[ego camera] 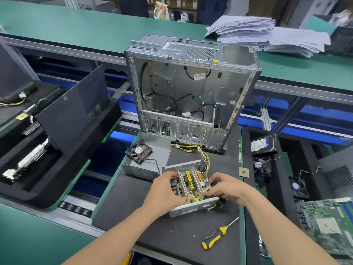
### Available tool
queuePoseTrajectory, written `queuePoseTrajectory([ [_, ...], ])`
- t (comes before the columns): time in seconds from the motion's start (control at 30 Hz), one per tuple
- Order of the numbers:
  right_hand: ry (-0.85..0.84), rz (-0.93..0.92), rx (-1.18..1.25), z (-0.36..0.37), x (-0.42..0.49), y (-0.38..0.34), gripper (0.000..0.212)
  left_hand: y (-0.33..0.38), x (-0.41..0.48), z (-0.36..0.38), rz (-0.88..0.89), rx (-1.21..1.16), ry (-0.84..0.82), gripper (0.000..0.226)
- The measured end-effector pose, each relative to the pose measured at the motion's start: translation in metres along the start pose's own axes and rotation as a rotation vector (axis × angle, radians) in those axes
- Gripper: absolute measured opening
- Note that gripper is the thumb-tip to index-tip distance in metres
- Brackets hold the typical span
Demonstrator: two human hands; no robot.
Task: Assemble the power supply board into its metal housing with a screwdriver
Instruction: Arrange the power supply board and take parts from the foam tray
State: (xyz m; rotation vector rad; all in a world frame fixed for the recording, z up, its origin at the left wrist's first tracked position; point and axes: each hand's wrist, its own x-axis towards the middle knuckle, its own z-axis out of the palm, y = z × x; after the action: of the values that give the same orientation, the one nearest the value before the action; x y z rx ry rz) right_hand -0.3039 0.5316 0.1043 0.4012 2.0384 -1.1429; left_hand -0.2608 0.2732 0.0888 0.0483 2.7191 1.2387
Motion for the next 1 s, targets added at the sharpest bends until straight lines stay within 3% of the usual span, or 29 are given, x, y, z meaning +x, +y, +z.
queuePoseTrajectory([
  [0.37,0.034,-0.061,-0.055,0.006,0.005,-0.012,0.042,-0.013,-0.007,-0.004,-0.005,-0.012,0.038,0.085],
  [0.47,0.167,-0.095,-0.086,0.010,0.006,-0.020,0.040,-0.014,-0.007,-0.001,-0.008,-0.023,0.028,0.088],
  [0.6,0.379,-0.225,-0.146,0.000,0.011,-0.045,0.015,-0.016,-0.005,0.002,0.002,-0.006,0.015,0.090],
  [0.83,0.169,-0.164,0.196,0.000,0.036,-0.062,0.028,-0.023,-0.001,0.002,0.036,0.014,0.004,0.094],
  [1.0,0.181,-0.155,0.181,-0.006,0.031,-0.056,0.027,-0.028,0.006,0.001,0.078,-0.033,-0.050,0.092],
])
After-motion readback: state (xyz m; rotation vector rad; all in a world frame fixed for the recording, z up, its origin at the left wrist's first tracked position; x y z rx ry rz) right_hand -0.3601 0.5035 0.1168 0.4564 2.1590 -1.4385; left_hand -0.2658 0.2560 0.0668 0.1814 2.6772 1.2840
